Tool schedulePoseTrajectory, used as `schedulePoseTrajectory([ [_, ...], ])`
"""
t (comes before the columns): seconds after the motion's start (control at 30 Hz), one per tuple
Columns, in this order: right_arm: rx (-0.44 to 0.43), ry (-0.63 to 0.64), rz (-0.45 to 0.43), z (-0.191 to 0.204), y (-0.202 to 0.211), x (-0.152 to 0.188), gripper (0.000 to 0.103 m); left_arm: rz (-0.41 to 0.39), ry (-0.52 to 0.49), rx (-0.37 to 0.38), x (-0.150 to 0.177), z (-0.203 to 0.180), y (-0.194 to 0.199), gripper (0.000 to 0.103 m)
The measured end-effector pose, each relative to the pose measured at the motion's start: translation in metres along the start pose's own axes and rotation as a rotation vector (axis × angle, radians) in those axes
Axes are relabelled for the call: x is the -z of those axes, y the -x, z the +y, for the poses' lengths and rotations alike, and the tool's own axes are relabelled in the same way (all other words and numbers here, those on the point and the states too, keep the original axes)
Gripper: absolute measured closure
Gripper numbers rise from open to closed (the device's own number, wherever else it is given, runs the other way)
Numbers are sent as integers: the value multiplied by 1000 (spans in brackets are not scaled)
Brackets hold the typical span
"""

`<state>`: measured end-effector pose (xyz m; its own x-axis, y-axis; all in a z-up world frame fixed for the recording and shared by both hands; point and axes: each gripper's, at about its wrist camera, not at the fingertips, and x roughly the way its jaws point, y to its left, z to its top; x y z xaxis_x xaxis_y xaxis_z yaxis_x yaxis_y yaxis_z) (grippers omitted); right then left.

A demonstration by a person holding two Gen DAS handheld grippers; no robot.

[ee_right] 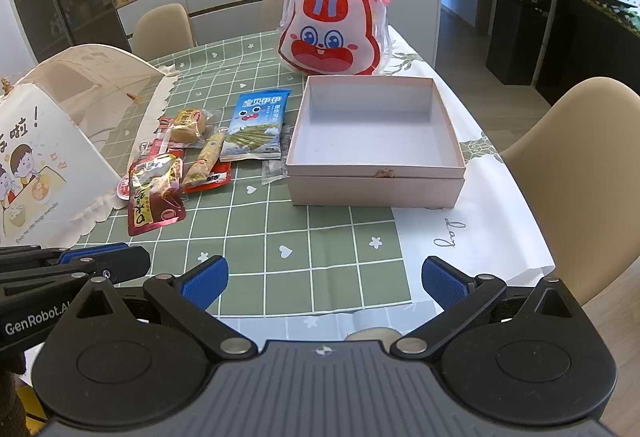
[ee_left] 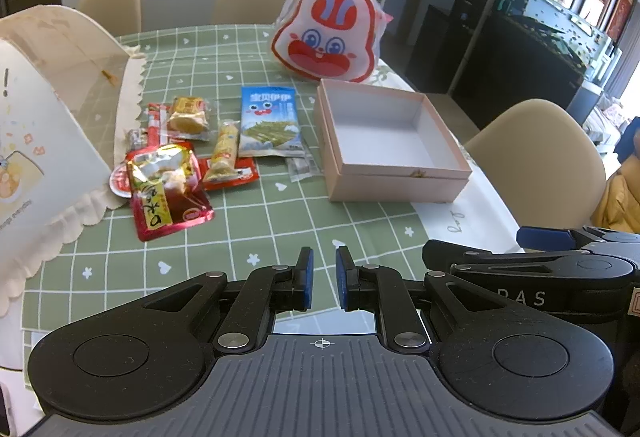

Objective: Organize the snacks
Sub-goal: 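Reach the right gripper to the red-and-yellow snack bag and grasp it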

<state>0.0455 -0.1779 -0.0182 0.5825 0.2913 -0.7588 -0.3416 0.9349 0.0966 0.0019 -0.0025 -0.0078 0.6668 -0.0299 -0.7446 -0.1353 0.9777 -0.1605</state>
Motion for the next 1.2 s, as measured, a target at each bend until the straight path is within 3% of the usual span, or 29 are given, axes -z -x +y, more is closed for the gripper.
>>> schedulePoseTrajectory([
  [0.33,8,5,-15,-2,-6,-2,0,30,43,3,-2,12,-12,87],
  [0.5,51,132,-195,8,-21,4,0,10,167,26,3,49,-34,86],
  [0.53,72,169,-193,11,-30,5,0,13,191,16,5,59,-40,86],
  [0.6,77,217,-108,15,-53,5,0,13,240,-9,12,80,-50,85],
  [0.7,30,193,-48,16,-80,13,0,25,309,-42,20,113,-61,85],
  [0.8,-71,206,-4,25,-98,18,0,48,366,-65,26,139,-66,85],
  [0.97,-162,311,-22,63,-114,11,0,79,496,-88,29,174,-67,85],
  [1.2,-286,351,-41,133,-159,-24,0,58,545,-156,38,208,-57,85],
])
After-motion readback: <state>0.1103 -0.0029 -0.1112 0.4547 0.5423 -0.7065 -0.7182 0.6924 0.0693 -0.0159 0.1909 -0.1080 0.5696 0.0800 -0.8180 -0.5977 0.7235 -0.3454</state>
